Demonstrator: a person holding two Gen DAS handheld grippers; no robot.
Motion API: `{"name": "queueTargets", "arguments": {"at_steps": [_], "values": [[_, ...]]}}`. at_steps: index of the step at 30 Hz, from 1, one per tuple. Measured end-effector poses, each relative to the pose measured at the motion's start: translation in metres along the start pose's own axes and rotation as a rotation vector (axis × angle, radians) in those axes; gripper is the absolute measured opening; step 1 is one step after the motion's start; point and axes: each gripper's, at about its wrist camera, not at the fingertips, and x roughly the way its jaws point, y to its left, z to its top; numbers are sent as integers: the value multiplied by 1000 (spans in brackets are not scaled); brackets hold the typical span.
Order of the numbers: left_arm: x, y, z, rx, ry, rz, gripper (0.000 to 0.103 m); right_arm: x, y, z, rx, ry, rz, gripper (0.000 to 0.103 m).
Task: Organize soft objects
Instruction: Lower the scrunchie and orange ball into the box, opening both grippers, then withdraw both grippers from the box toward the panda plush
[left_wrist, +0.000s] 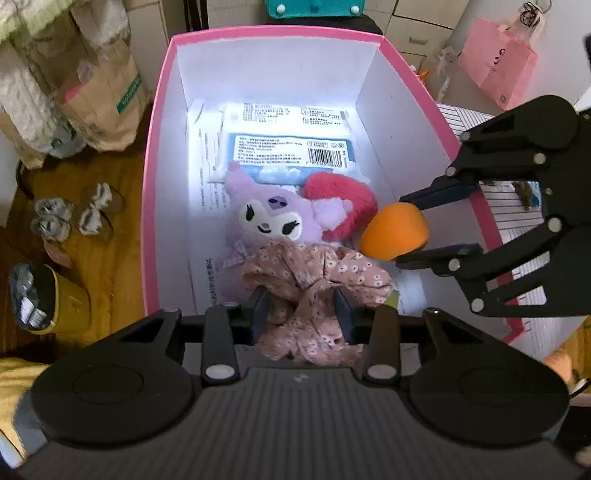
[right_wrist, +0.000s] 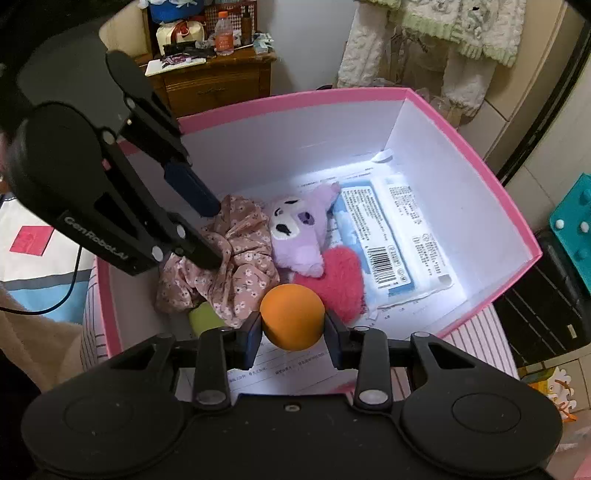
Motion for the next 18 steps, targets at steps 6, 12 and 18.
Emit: {"name": "queueTargets", "arguments": {"at_steps": [6, 12, 18], "values": [[-16, -2, -2, -9, -68, -12, 39, -12, -2, -3, 50, -52, 10, 45], [-39, -9, -11, 3, -147, -5, 41, -45, -7, -16, 156, -147, 45, 46], [-64, -19, -21, -6, -204, -2, 43, -84, -8, -34, 252, -237, 54, 46]]}}
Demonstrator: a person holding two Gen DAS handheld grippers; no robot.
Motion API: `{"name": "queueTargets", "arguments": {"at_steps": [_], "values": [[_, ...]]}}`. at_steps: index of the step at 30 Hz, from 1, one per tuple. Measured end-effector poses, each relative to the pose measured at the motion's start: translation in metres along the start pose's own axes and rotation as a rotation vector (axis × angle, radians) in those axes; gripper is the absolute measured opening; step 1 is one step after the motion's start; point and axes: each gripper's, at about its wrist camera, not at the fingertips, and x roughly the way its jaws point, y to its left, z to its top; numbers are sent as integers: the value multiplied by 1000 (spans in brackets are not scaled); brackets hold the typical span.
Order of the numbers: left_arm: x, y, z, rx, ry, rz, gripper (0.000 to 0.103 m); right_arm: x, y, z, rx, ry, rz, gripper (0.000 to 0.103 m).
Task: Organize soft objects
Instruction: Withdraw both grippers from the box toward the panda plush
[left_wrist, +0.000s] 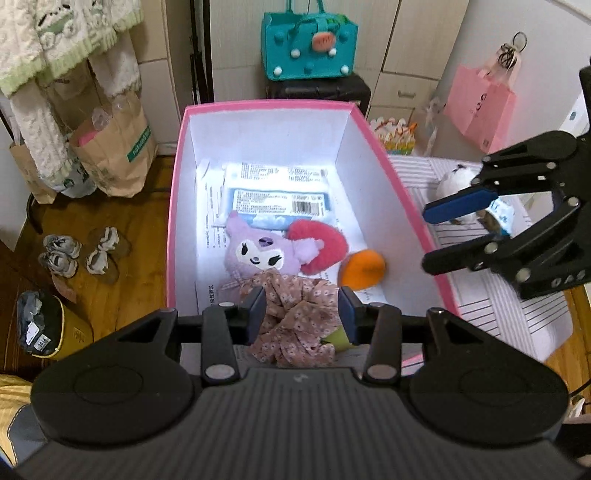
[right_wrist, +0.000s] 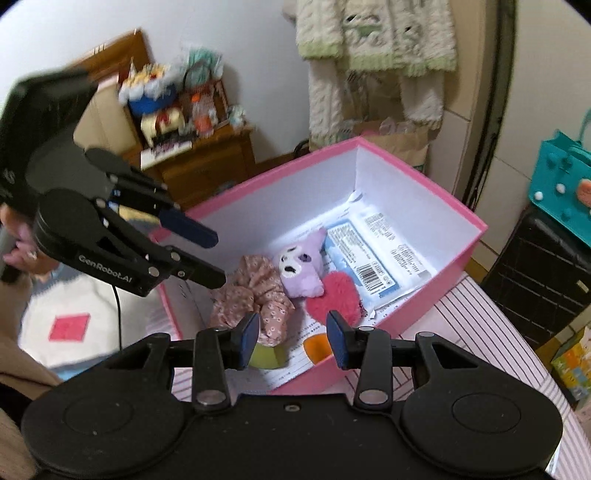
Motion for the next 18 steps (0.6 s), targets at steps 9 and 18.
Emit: {"name": "queueTargets", "arguments": {"at_steps": [9, 18], "values": [[-51, -37, -11, 53, -106, -8, 47, -68, 9, -27, 46, -108, -56, 47], [-80, -87, -13, 110, -198, -88, 50, -133, 5, -66, 86, -220, -152, 52]]}}
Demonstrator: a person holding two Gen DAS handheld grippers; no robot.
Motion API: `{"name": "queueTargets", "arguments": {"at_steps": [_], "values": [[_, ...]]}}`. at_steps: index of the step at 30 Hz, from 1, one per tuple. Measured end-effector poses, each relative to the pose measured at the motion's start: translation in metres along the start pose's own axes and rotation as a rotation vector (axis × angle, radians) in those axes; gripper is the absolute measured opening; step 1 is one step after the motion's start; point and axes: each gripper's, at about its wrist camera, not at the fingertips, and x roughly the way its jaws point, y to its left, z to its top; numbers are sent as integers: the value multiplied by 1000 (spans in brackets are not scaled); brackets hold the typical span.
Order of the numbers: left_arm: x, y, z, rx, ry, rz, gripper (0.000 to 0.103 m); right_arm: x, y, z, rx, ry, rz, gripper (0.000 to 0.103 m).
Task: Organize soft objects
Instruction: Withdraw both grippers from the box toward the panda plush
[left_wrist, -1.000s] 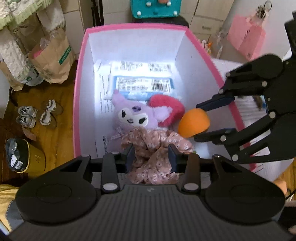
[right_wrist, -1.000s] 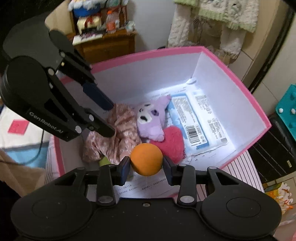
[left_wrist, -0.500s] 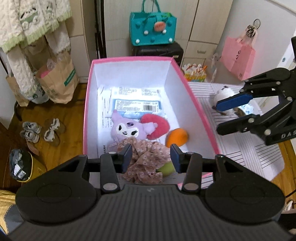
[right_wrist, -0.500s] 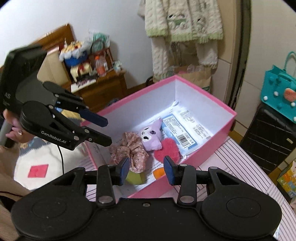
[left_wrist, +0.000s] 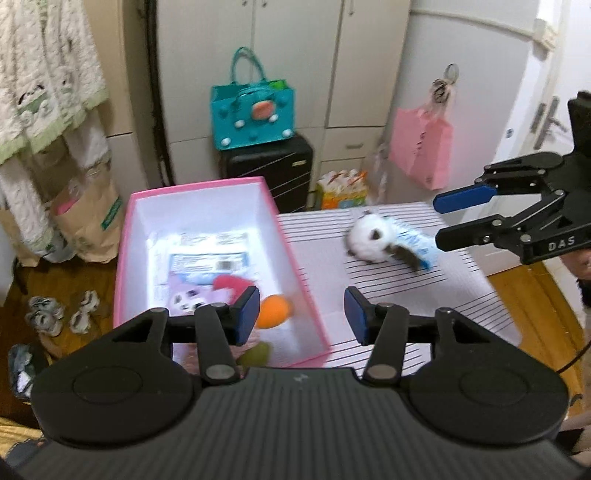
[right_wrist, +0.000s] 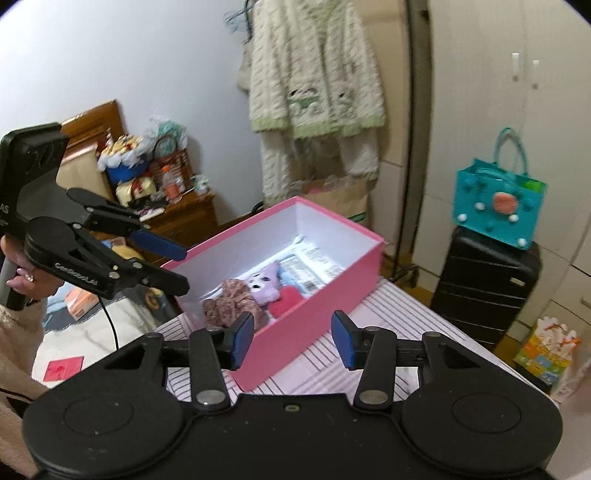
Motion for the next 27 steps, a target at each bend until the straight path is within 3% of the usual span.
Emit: {"name": "queueTargets", "arguments": {"at_steps": [6, 12, 16, 20, 27], "values": [[0, -31, 5, 36, -37, -36, 52, -30, -18, -32, 44, -13, -78, 53], [26, -58, 4, 53, -41, -109, 55, -44, -38, -65, 73, -47, -142, 57], [52, -70, 1, 35, -37, -168, 56, -41, -53, -86, 93, -53, -159, 58], [71, -85, -10, 37, -69, -172, 58, -28, -65, -105, 95, -54, -157, 60], [106, -106, -23, 10, -50, -222, 60, 5, -83, -135, 102, -34, -144, 61]]}}
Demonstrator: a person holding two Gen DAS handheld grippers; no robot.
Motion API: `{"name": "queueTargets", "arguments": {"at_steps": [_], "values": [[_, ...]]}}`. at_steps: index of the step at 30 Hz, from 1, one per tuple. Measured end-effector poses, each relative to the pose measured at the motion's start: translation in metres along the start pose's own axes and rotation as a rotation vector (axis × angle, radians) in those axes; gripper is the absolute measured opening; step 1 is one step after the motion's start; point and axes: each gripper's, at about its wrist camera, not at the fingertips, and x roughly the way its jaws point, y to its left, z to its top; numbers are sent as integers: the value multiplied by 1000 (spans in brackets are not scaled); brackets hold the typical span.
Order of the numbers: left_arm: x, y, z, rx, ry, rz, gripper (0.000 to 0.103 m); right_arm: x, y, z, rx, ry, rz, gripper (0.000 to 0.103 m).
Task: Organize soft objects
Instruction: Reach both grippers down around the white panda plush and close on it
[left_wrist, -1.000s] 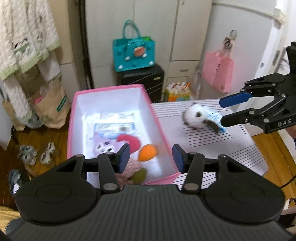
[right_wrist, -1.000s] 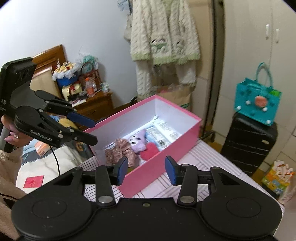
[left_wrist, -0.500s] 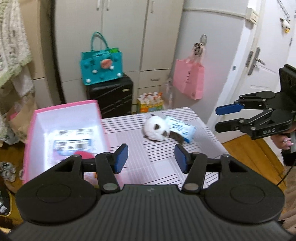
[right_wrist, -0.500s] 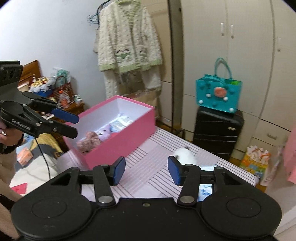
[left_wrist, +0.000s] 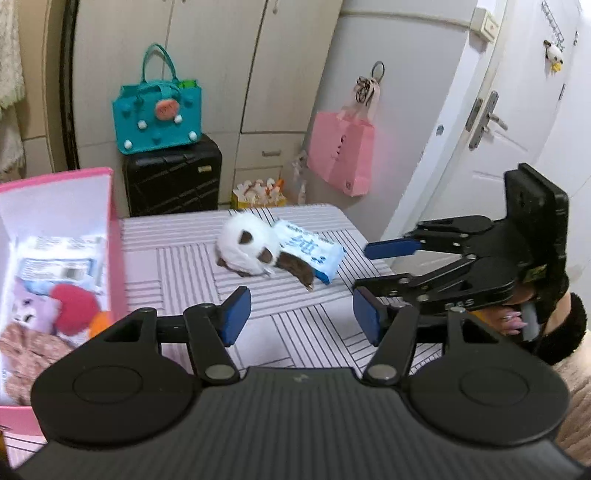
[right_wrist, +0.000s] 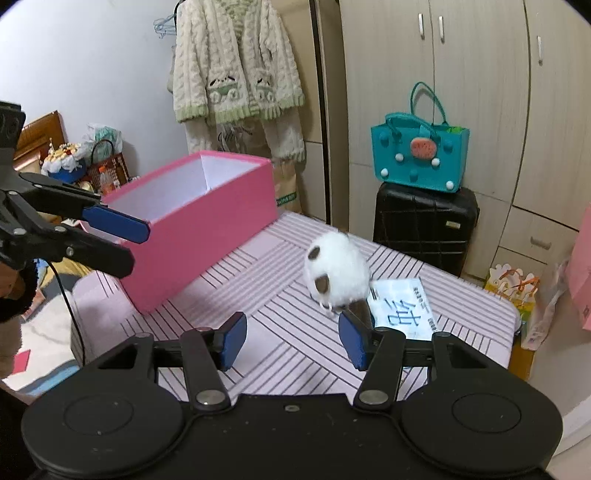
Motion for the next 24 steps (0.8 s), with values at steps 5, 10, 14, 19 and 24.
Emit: {"name": "queueTargets", "arguments": {"at_steps": [5, 10, 14, 19, 24], "values": [[31, -7, -6, 5, -23, 12, 62, 19, -9, -12, -16, -9, 0, 66], [56, -6, -1, -36, -21, 8, 63, 38, -15, -21, -49, 17, -17, 66], [75, -3, 3, -69, -34, 28, 64, 50, -23, -25, -47, 19, -24, 66], [102, 10, 9, -132, -45, 51, 69, 70, -29, -21, -85, 9, -54, 69], [133, 21, 10, -169, -72, 126, 71, 95, -31, -16, -133, -8, -56, 79]]}}
